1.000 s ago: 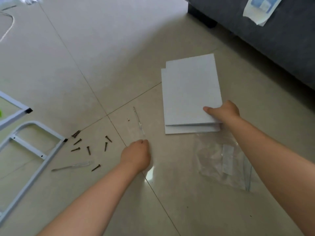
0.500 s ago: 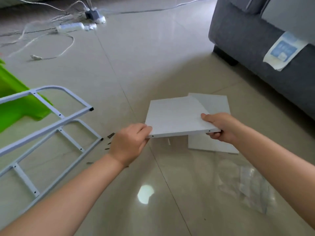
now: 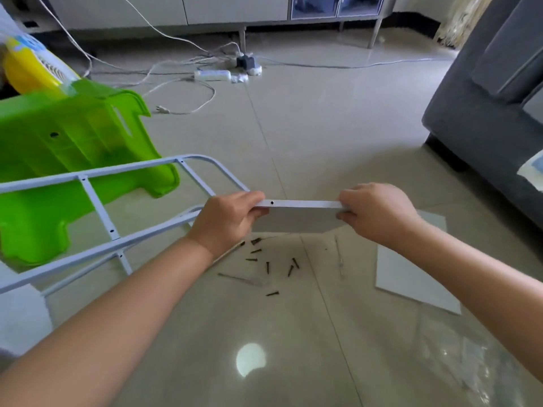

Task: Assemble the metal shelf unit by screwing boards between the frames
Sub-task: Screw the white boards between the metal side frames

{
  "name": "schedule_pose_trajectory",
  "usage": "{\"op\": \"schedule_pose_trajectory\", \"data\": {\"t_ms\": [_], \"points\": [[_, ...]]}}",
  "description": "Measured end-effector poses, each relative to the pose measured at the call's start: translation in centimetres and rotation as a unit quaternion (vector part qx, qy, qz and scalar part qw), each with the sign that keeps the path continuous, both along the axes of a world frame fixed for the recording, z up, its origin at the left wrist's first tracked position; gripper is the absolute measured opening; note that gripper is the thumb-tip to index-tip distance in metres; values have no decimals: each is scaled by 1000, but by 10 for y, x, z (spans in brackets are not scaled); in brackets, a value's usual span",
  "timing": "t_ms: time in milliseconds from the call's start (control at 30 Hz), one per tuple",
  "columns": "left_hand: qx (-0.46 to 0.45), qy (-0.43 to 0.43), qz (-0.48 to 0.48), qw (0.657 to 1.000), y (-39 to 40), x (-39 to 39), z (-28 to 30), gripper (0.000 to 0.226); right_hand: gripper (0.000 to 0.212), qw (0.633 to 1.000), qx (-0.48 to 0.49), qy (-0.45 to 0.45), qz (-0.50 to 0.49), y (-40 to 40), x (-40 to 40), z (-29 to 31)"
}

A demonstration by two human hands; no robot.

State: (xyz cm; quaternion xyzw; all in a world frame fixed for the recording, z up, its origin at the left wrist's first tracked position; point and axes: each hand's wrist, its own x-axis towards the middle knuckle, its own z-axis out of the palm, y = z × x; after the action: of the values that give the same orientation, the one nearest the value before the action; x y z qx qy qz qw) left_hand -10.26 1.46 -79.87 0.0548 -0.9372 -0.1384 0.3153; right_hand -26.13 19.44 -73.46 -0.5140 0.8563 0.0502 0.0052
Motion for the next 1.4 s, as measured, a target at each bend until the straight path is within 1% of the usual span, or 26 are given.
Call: {"op": "schedule_pose_trajectory", "data": {"t_ms": [33,100,133,167,200,233,267,300,333,367,400,433,467,533,600,667,733,833,900,967,1067,1133,1200,1300,1400], "points": [[15,-12,9,1000,-5,4,4,20,14,1000,-14,14,8,-7,5,2],[67,-51,44,996,-15,12,16,36,22,999,-37,-6,18,-16,12,5],[93,-91,73,989,-20,18,22,40,27,998,-53,-11,29,-20,16,6],[90,-157,113,977,-28,24,25,49,30,996,-74,-18,39,-23,21,7],[60,-249,163,953,-35,31,28,65,30,993,-100,-30,46,-26,26,8],[15,-339,204,918,-42,41,30,78,30,990,-123,-45,48,-30,31,9],[-30,-407,231,883,-48,53,31,84,31,987,-141,-61,45,-34,36,10],[-66,-447,249,857,-53,64,30,80,34,985,-151,-74,39,-37,41,13],[-103,-473,255,837,-58,75,26,68,39,983,-156,-86,36,-41,45,15],[-133,-487,257,824,-61,85,22,52,43,982,-162,-94,35,-43,49,17],[-149,-489,260,819,-62,94,20,39,45,980,-169,-101,36,-46,54,18],[-153,-480,264,822,-63,101,19,31,46,978,-174,-105,40,-48,58,20],[-158,-465,267,829,-63,104,19,27,46,977,-178,-110,44,-49,63,21],[-165,-431,272,844,-64,108,25,26,48,975,-176,-122,53,-52,73,27],[-155,-401,277,860,-69,108,35,27,46,975,-170,-130,65,-54,81,32],[-126,-375,277,876,-75,110,45,27,39,977,-152,-125,77,-56,89,37],[-96,-349,275,891,-78,114,53,27,40,984,-113,-105,85,-60,99,39],[-40,-320,287,902,-82,122,61,24,44,989,-68,-90,91,-74,116,36],[15,-303,295,906,-85,126,65,23,36,989,-58,-96,96,-87,127,32],[60,-285,301,908,-88,129,70,21,24,988,-65,-101,98,-101,138,30],[109,-230,305,918,-95,134,79,17,15,986,-84,-115,83,-119,156,33],[103,-211,302,924,-100,138,84,17,21,984,-101,-127,69,-129,170,32],[95,-209,301,926,-103,141,88,20,25,980,-119,-150,53,-138,184,27],[80,-208,328,918,-106,146,91,27,27,969,-145,-199,30,-150,202,14],[101,-210,343,910,-109,151,88,30,22,958,-174,-228,14,-161,213,-3]]}}
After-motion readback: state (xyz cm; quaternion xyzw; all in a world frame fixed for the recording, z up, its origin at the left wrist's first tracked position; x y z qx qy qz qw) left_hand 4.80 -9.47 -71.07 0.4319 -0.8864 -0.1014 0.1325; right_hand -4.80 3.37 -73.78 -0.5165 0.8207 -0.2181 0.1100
